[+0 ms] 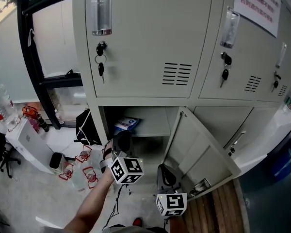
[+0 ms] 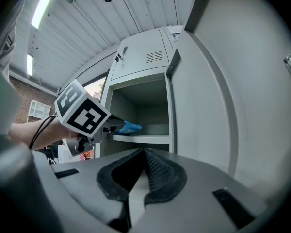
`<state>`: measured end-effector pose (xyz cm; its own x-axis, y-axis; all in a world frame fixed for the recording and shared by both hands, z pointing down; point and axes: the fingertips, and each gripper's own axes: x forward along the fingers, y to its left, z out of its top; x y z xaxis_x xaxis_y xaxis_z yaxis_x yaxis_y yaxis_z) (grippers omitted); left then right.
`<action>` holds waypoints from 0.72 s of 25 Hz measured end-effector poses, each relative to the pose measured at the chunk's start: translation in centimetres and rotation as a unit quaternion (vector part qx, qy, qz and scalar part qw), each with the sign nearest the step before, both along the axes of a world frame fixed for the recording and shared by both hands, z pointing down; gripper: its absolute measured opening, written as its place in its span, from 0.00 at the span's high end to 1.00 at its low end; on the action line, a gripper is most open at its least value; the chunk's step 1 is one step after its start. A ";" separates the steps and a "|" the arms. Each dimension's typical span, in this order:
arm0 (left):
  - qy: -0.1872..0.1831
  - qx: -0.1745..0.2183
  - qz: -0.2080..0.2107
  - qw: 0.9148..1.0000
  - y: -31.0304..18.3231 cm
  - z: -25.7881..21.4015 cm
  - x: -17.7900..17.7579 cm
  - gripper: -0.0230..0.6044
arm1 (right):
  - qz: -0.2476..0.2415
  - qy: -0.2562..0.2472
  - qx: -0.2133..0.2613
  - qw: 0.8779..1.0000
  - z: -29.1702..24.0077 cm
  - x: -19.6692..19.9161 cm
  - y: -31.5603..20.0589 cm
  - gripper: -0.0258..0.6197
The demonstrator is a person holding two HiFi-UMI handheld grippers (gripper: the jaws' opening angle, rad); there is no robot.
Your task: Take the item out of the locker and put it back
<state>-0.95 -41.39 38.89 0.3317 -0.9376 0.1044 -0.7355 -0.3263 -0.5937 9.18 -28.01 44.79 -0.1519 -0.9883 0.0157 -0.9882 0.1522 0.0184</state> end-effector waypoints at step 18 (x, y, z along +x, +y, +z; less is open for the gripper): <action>0.210 -0.039 0.096 0.972 8.2 -4.9 -1.5 0.93 | 0.003 0.007 0.018 1.000 -1.8 0.0 2.3 0.93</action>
<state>-2.46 -33.22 33.96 0.5288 -0.8487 -0.0100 -0.8286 -0.5136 -0.2227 9.21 -25.66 43.00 -0.1467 -0.9890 -0.0182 -0.9886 0.1460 0.0373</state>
